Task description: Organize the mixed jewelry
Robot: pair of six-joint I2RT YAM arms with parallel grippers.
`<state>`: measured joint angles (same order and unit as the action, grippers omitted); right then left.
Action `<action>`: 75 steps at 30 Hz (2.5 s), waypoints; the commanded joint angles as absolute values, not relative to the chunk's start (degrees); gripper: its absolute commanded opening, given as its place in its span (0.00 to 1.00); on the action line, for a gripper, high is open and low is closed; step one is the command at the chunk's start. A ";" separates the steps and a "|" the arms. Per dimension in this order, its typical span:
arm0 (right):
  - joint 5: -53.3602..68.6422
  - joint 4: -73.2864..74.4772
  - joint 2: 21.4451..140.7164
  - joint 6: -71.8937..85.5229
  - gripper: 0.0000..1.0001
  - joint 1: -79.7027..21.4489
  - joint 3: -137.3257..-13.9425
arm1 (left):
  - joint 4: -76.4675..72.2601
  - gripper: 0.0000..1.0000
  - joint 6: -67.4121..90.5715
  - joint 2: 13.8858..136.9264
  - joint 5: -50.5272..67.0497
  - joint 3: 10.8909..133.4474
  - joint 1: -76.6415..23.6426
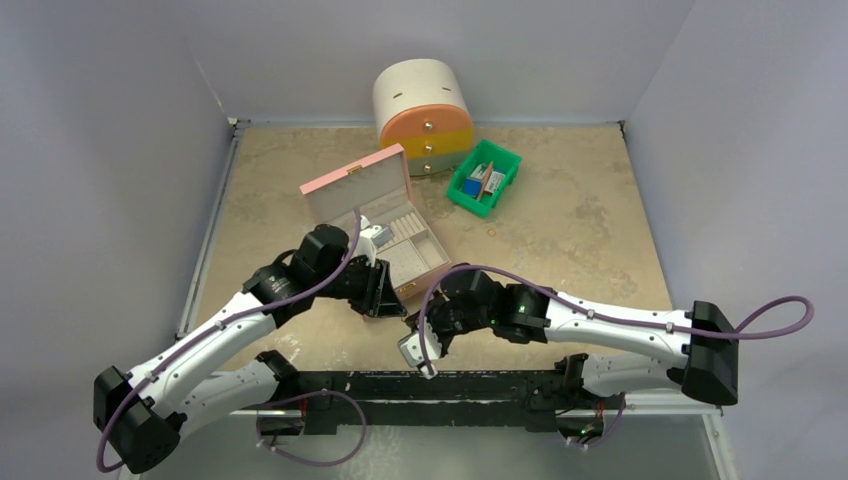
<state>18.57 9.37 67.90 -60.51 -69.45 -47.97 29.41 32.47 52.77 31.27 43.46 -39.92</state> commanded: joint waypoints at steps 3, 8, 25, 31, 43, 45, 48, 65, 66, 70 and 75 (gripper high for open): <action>17.23 6.56 67.58 -61.26 0.00 -69.87 -51.09 | 26.72 0.30 33.31 53.14 31.40 43.34 -40.35; 17.13 6.68 67.76 -61.46 0.00 -69.92 -51.55 | 26.78 0.28 33.25 53.35 31.43 43.29 -40.60; 16.96 6.77 68.24 -62.08 0.00 -70.71 -52.27 | 25.82 0.00 33.29 53.85 32.61 43.14 -40.82; 16.67 6.41 67.69 -61.10 0.00 -70.93 -52.10 | 24.75 0.00 33.98 53.39 32.83 43.25 -40.83; 11.19 -4.26 56.45 -45.26 0.27 -70.68 -42.33 | 24.90 0.00 35.51 47.96 20.95 45.44 -40.85; 9.05 -6.16 54.91 -40.45 0.30 -70.31 -41.46 | 24.02 0.00 36.24 46.77 19.36 45.27 -40.86; 5.96 -8.98 54.66 -32.40 0.31 -69.24 -40.82 | 22.42 0.00 37.36 44.48 16.90 45.17 -40.81; 18.99 -29.26 58.71 19.31 0.45 -57.72 -39.48 | 2.23 0.00 45.41 31.94 15.49 39.11 -40.83; 20.80 -31.01 58.85 20.51 0.45 -57.58 -39.40 | 1.40 0.00 45.61 31.10 15.29 38.61 -40.83; 22.44 -36.60 59.22 25.59 0.48 -57.44 -39.42 | -2.10 0.00 46.13 28.19 15.03 37.25 -40.79; 23.53 -44.28 59.81 31.83 0.47 -57.24 -39.53 | -6.05 0.00 47.24 25.35 15.14 35.33 -40.86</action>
<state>20.56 -32.95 59.68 24.01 -57.60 -38.96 1.56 45.74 27.14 15.59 36.58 -40.58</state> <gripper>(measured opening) 0.475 0.011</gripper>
